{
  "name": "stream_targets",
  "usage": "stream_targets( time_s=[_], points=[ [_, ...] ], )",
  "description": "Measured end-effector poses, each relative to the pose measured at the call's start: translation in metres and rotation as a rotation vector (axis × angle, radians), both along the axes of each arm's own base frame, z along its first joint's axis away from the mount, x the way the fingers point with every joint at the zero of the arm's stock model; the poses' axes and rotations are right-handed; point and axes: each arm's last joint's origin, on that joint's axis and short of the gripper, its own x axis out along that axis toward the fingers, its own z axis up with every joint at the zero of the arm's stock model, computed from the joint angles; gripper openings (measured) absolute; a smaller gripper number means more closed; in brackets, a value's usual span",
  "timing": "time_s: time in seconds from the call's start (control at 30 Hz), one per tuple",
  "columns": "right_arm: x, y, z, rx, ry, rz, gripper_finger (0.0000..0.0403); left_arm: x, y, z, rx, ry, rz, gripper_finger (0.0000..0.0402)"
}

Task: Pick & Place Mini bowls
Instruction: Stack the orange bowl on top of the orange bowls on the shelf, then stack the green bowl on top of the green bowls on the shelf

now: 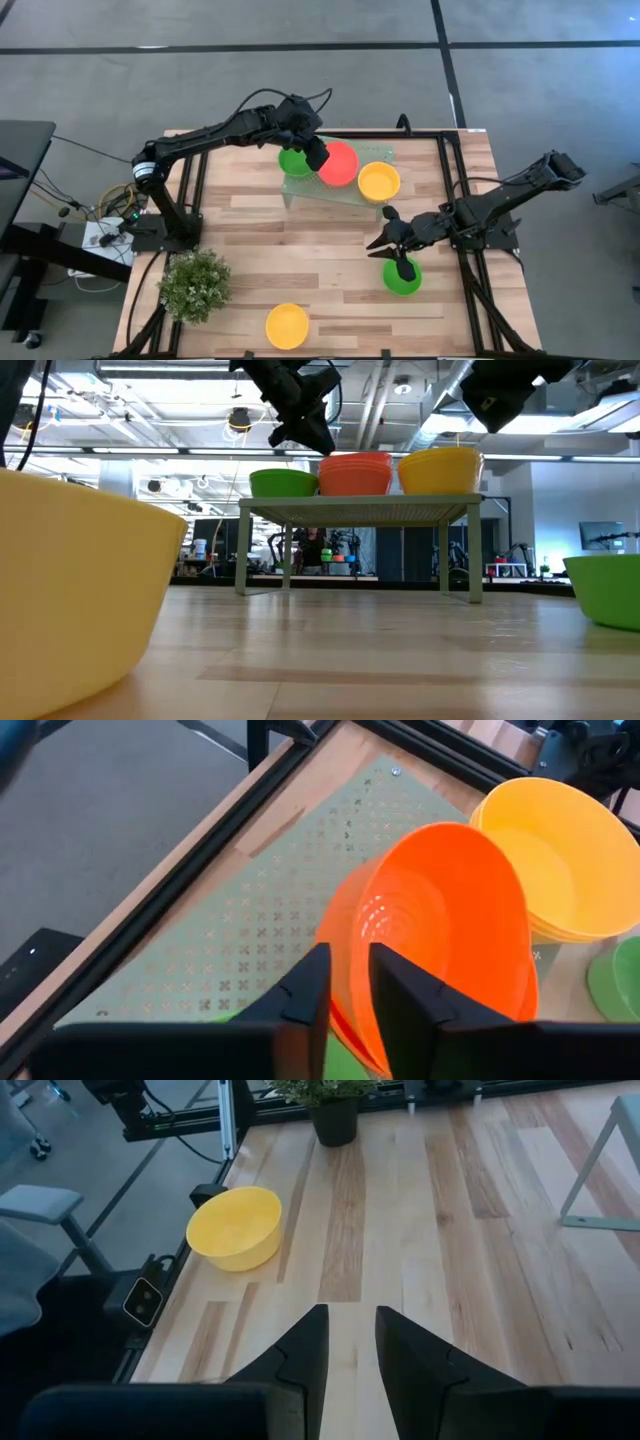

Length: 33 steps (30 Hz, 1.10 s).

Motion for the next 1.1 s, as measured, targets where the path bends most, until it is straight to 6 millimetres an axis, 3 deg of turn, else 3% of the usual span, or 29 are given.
stream_targets(
  time_s=[0.3, 0.67, 1.1],
  points=[
    [0.0, 0.0, 0.0, 0.0, 0.0, 0.0, 0.0082, 0.003, 0.001, 0.003, 0.085, -0.014, -0.065, 0.0115],
    [0.0, 0.0, 0.0, 0.0, 0.0, 0.001, 0.0082, 0.0, 0.005, -0.023, 0.135, 0.066, -0.027, 0.0099],
    [0.0, 0.0, 0.0, 0.0, 0.0, 0.001, 0.0082, 0.004, 0.005, -0.016, 0.187, 0.002, -0.036, 0.0072]
  ],
)
